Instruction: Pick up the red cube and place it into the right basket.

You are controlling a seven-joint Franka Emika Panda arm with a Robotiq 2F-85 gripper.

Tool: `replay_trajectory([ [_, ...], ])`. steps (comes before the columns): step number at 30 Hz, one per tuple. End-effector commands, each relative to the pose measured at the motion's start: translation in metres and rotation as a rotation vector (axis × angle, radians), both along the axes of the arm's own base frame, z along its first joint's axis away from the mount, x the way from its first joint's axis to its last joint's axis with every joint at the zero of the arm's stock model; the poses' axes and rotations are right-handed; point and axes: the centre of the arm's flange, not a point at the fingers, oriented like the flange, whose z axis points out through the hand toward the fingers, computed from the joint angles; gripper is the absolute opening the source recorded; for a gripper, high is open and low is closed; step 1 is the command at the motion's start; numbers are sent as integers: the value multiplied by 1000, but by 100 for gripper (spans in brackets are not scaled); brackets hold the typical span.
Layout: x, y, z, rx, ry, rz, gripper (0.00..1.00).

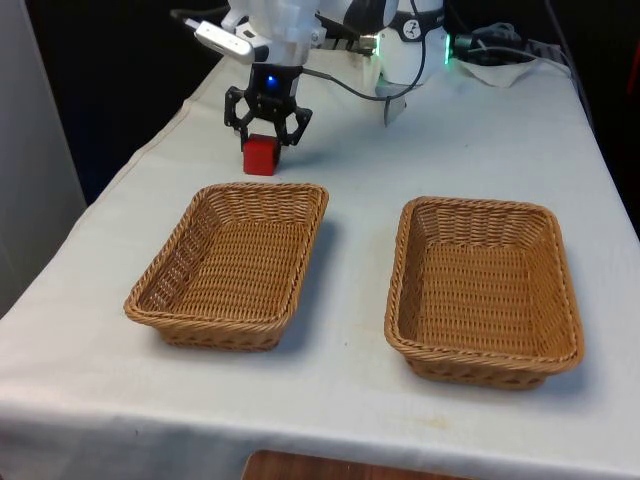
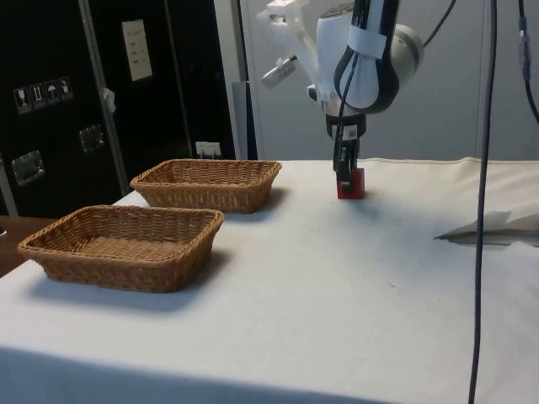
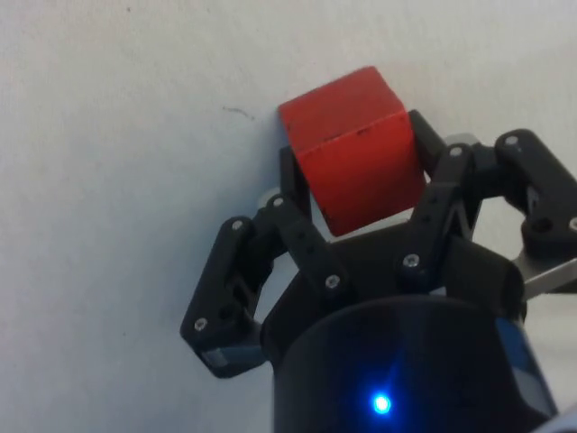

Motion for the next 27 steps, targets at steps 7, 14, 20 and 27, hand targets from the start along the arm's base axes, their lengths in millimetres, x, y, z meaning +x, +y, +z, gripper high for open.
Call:
replay_trajectory([
  [7, 0, 0, -1, 3, -2, -2, 7],
  [14, 5, -1, 17, 9, -22, -17, 7],
  [20, 8, -1, 30, 27, -40, -26, 7],
  [27, 12, -4, 45, 43, -64, -27, 7],
])
